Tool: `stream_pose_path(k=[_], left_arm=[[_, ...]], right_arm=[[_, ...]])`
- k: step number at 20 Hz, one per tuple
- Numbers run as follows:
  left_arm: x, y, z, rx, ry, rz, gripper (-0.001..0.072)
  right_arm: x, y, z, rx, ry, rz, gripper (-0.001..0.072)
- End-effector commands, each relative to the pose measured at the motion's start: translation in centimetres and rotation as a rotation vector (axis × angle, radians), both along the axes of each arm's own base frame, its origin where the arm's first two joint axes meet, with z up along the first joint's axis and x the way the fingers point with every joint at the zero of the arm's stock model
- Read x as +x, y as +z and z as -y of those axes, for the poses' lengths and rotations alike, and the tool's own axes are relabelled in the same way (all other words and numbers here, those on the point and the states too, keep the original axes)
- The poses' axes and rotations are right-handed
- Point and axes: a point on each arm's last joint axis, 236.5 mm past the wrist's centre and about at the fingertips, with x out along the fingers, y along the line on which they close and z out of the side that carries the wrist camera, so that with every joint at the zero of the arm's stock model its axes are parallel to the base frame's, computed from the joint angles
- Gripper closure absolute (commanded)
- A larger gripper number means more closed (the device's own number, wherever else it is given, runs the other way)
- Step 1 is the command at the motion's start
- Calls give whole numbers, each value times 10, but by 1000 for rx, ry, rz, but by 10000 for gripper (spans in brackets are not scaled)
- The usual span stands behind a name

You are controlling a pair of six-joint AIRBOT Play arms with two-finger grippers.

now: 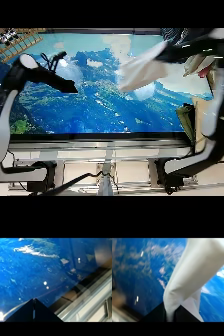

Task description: Fold the clothes and pants, and hang the long-sleeved shirts on hangers.

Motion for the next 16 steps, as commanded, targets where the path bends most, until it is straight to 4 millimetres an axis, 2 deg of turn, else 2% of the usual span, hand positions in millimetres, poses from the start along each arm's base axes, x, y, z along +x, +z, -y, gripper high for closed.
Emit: stream_pose_path(k=[1,3,6,8,10,12,14,15,16], left_arm=[[-34,55,-5,-6,-51,67,704],[-53,76,-7,-5,-78,89,703],[-67,97,-9,-5,-92,136,703],[-70,103,-9,-6,-92,155,703],[-67,102,-9,-5,-99,166,703],[-62,100,-8,-6,-92,174,703],[-59,97,-8,-6,-88,169,703],[-58,96,-8,-7,-87,166,703],[-57,95,-8,-7,-86,164,703]], right_arm=[[-59,77,111,-52,-337,53,690],[-103,88,172,-74,-510,30,690],[-177,78,257,-102,-814,-51,691],[-226,64,293,-98,-988,-103,691],[-273,35,310,-110,-1103,-195,691],[-326,-12,317,-145,-1201,-388,691],[-376,-64,308,-176,-1213,-610,691],[-389,-88,301,-157,-1195,-683,691],[-393,-109,292,-118,-1185,-728,691]])
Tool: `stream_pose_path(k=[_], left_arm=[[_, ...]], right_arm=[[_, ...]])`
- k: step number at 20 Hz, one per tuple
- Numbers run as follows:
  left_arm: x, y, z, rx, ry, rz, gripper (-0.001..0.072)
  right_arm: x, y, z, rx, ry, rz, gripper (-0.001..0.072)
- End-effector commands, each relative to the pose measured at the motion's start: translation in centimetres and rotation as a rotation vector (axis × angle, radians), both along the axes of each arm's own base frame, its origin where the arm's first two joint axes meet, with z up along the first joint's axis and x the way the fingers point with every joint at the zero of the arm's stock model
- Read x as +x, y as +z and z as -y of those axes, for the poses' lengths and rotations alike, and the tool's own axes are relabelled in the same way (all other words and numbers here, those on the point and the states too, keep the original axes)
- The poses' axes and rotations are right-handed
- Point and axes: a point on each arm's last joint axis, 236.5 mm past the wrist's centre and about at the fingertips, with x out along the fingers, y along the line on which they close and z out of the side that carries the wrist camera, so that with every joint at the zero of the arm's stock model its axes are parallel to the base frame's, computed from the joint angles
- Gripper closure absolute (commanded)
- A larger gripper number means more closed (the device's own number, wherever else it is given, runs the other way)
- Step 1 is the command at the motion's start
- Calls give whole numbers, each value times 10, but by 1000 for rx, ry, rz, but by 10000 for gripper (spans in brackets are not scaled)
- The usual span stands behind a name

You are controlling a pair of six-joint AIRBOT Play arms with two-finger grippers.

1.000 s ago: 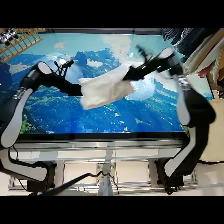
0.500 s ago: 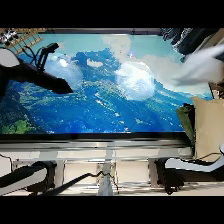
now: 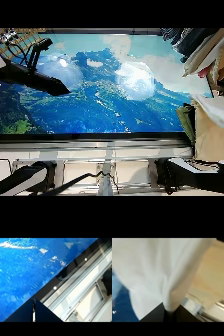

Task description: Fold the clothes and pants, and hang the long-sleeved shirts on hangers.

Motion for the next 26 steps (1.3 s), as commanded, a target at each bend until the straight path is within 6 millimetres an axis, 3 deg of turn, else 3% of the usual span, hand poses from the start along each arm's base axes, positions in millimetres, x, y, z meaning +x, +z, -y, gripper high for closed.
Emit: stream_pose_path(k=[1,3,5,6,7,9,10,11,12,14,15,16,17,19,20,22,23,24,26], left_arm=[[4,-2,0,-1,3,2,703],[4,-3,0,-1,3,0,703],[4,-3,0,-1,3,0,703],[4,-3,0,0,3,0,703],[4,-3,0,1,4,0,703],[4,-5,-3,16,7,2,703],[5,-8,-8,39,12,3,703],[7,-11,-14,70,23,4,703],[9,-17,-24,114,54,-5,702],[15,-32,-64,275,186,-33,703],[19,-38,-99,405,296,-38,702],[22,-37,-138,539,410,-23,702],[23,-29,-175,667,507,12,701],[33,3,-227,832,655,155,701],[45,20,-237,844,708,251,702],[63,37,-230,765,758,355,701],[66,37,-226,738,775,363,702],[66,36,-225,725,794,354,702],[66,36,-225,726,794,355,702]], right_arm=[[-57,-80,-23,146,-57,-186,690],[-60,-116,-34,192,-71,-199,690],[-76,-143,-26,147,-91,-267,687],[-84,-148,-19,112,-95,-298,630],[-88,-146,-13,85,-97,-316,480],[-91,-131,-5,56,-65,-330,311],[-85,-119,1,30,-57,-316,181],[-61,-102,12,-18,-40,-245,60],[-22,-80,20,-68,-16,-113,67],[96,-8,14,-127,63,320,84],[149,31,-7,-118,121,520,84],[185,53,-35,-93,199,630,84],[211,57,-70,-83,321,659,84],[238,28,-132,-135,594,546,89],[244,8,-160,-181,723,457,155],[252,-21,-200,-301,933,335,419],[258,-27,-220,-365,1021,313,593],[269,-28,-232,-446,1080,317,688],[294,-14,-242,-605,1118,377,688]])
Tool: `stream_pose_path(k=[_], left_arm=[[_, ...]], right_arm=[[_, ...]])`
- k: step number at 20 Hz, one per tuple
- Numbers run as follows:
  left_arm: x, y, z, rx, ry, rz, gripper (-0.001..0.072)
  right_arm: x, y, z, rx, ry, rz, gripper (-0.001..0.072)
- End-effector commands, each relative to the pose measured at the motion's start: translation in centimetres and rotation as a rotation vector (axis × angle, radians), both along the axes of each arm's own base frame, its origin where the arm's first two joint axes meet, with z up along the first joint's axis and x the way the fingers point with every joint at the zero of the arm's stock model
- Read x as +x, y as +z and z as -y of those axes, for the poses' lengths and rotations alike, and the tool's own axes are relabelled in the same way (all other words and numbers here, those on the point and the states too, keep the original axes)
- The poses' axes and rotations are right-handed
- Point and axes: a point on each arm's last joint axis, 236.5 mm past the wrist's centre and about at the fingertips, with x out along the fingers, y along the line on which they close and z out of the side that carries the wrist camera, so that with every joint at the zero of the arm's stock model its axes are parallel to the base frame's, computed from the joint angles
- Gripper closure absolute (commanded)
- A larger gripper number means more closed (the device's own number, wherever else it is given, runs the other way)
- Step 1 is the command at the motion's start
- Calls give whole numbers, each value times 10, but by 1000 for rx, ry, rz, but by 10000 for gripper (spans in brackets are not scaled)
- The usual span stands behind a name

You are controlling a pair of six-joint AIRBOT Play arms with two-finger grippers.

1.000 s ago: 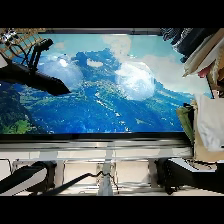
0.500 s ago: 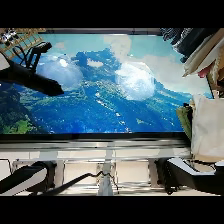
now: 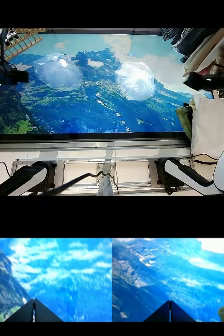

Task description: Fold the clothes and pants, and hang the long-sleeved shirts on hangers.

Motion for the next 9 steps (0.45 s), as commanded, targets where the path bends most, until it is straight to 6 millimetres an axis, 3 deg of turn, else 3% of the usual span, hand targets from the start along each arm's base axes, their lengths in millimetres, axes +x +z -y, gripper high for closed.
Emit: stream_pose_path(k=[1,4,9], left_arm=[[8,14,-11,27,46,79,702],[8,14,-11,27,46,79,702],[8,14,-11,27,46,79,702]], right_arm=[[46,19,-31,-259,128,202,687],[74,51,-32,-262,83,376,690],[90,74,-26,-283,44,490,690]])
